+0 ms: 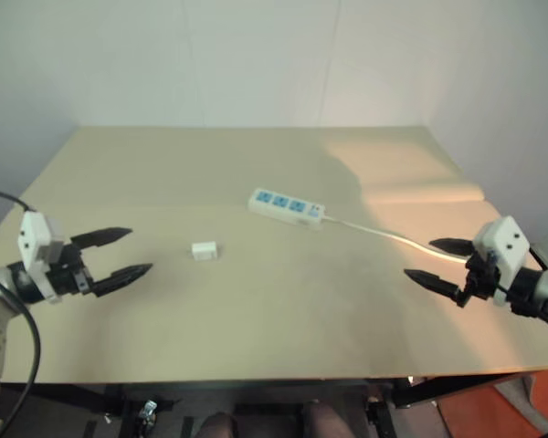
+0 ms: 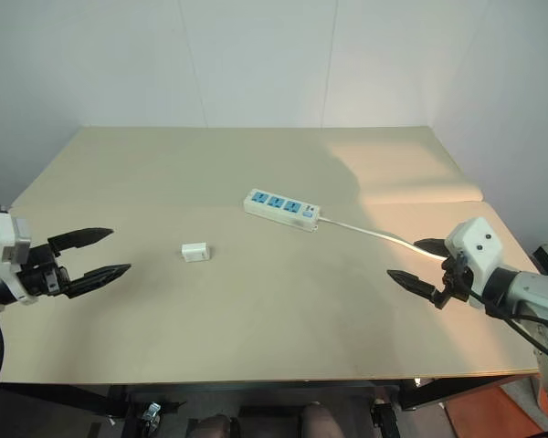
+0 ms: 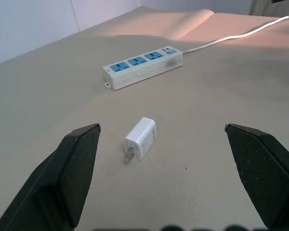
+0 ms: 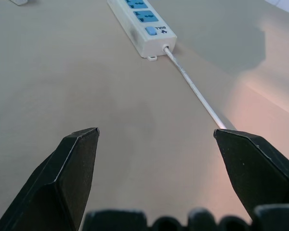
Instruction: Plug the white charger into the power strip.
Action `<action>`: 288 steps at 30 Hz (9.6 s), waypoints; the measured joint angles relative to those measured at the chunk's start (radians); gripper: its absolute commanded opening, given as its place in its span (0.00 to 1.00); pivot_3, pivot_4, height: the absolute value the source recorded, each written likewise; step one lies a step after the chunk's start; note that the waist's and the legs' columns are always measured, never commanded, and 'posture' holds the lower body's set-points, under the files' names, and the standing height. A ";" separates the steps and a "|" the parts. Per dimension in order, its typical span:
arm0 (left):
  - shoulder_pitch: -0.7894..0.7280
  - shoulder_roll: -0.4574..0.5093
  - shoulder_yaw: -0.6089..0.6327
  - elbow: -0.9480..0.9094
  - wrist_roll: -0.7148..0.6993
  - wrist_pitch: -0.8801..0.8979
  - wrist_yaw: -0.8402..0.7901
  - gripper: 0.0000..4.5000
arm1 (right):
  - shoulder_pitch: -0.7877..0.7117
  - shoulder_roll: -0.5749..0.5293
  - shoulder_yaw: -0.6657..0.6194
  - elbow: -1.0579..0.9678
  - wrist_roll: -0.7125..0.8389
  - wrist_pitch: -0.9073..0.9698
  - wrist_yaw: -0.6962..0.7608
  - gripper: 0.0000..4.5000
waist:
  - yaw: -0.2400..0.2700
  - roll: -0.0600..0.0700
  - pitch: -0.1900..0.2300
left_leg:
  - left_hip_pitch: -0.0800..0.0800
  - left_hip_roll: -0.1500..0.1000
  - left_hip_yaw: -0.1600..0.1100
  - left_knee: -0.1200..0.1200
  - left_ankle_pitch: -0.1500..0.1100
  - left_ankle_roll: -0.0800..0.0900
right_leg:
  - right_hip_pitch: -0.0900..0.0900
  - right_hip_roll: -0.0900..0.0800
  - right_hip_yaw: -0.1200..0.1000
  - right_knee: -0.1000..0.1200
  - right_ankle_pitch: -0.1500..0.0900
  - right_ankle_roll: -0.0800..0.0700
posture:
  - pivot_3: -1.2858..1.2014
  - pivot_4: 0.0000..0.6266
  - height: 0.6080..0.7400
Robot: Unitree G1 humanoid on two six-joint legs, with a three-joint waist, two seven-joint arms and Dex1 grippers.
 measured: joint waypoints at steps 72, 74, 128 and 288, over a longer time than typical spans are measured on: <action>-0.045 -0.018 -0.202 -0.219 -0.009 0.061 -0.031 1.00 | -1.027 0.457 0.335 1.508 -0.541 -0.399 -0.116 0.01 | -0.055 0.000 0.003 | 0.001 0.000 -0.001 0.000 0.000 0.000 | -0.001 0.001 0.000 0.001 0.004 -0.005 | 0.52 0.24 1.00; -0.054 -0.023 -0.212 -0.218 -0.008 0.053 -0.032 1.00 | -1.026 0.457 0.347 1.506 -0.543 -0.416 -0.057 0.01 | -0.059 0.000 0.003 | 0.000 0.000 -0.001 0.000 0.000 0.000 | -0.001 0.001 0.000 0.001 0.004 -0.005 | 0.52 0.24 1.00; -0.083 -0.066 -0.266 -0.182 0.048 0.001 -0.023 1.00 | -0.807 0.389 0.366 1.231 -0.520 -0.563 0.262 0.00 | -0.056 0.000 0.003 | 0.000 -0.001 -0.002 0.000 0.000 0.000 | -0.001 -0.001 0.000 0.001 0.004 -0.004 | 0.52 0.24 1.00; -1.296 -0.389 -1.073 1.185 1.038 -0.246 -0.262 1.00 | -0.592 0.615 0.525 1.012 -0.276 -0.843 0.477 0.76 | -0.038 0.000 0.003 | 0.002 0.000 -0.003 0.001 0.000 0.000 | 0.000 0.004 0.000 0.006 0.002 -0.002 | 0.52 0.24 1.00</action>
